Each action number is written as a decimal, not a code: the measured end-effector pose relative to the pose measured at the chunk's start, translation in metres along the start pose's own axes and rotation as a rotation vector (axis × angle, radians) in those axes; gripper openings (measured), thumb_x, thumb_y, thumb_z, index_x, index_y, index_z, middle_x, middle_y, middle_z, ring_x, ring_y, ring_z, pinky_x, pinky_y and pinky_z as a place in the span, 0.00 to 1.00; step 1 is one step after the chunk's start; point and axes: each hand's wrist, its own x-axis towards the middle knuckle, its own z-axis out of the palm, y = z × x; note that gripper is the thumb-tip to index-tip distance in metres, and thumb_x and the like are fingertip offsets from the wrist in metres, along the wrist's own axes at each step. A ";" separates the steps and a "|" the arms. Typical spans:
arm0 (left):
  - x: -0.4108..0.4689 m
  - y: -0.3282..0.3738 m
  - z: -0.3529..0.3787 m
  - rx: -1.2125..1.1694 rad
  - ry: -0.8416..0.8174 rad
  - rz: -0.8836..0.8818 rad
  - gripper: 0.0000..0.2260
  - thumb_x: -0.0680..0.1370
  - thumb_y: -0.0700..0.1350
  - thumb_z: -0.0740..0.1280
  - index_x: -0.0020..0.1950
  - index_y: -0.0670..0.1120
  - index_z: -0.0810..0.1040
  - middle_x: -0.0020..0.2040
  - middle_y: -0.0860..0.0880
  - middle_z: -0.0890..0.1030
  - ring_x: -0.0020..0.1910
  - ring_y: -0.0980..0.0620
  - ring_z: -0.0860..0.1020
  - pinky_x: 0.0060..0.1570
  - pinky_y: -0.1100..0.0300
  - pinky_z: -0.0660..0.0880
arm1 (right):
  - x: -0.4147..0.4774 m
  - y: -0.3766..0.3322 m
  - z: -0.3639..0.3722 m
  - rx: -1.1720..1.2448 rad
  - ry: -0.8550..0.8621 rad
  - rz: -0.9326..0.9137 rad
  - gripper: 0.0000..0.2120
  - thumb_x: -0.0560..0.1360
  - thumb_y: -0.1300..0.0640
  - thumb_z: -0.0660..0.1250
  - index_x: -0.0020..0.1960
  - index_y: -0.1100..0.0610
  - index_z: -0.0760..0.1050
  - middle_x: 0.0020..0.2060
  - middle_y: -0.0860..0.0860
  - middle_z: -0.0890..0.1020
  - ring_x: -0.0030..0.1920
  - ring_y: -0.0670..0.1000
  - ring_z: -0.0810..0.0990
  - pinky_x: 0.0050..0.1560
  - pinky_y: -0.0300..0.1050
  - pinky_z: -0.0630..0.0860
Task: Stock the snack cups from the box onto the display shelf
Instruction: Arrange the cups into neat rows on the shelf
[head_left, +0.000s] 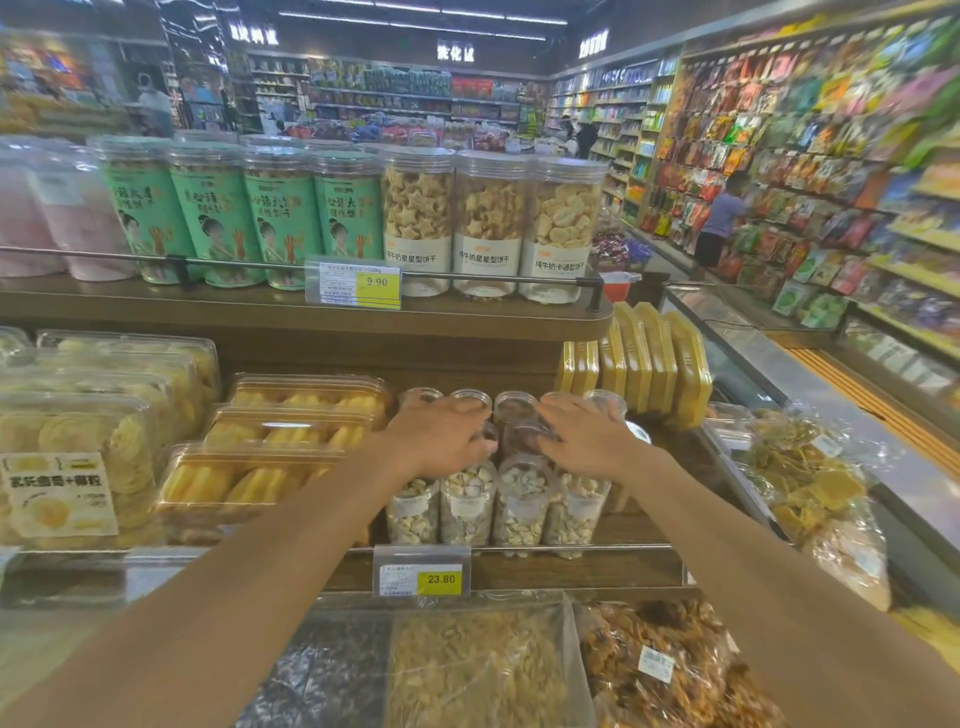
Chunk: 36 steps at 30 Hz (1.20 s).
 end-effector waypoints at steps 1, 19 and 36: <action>0.000 -0.001 0.000 0.002 -0.003 -0.006 0.30 0.84 0.65 0.49 0.85 0.55 0.52 0.85 0.56 0.50 0.83 0.51 0.51 0.79 0.35 0.44 | 0.003 0.002 0.002 0.000 0.019 0.001 0.40 0.73 0.27 0.44 0.77 0.48 0.62 0.77 0.47 0.66 0.78 0.51 0.60 0.75 0.67 0.57; 0.025 0.022 0.004 -0.042 -0.012 0.015 0.30 0.84 0.67 0.51 0.84 0.58 0.53 0.84 0.59 0.51 0.83 0.53 0.47 0.77 0.32 0.40 | -0.021 0.038 -0.006 0.129 0.049 0.090 0.25 0.84 0.40 0.54 0.80 0.41 0.58 0.80 0.42 0.61 0.81 0.49 0.53 0.77 0.67 0.40; 0.100 0.108 -0.025 -0.061 0.198 0.244 0.24 0.82 0.38 0.62 0.71 0.61 0.76 0.57 0.53 0.79 0.58 0.49 0.73 0.52 0.50 0.76 | -0.088 0.089 0.012 0.778 0.224 0.395 0.31 0.77 0.48 0.73 0.75 0.57 0.68 0.67 0.49 0.75 0.64 0.51 0.75 0.66 0.45 0.71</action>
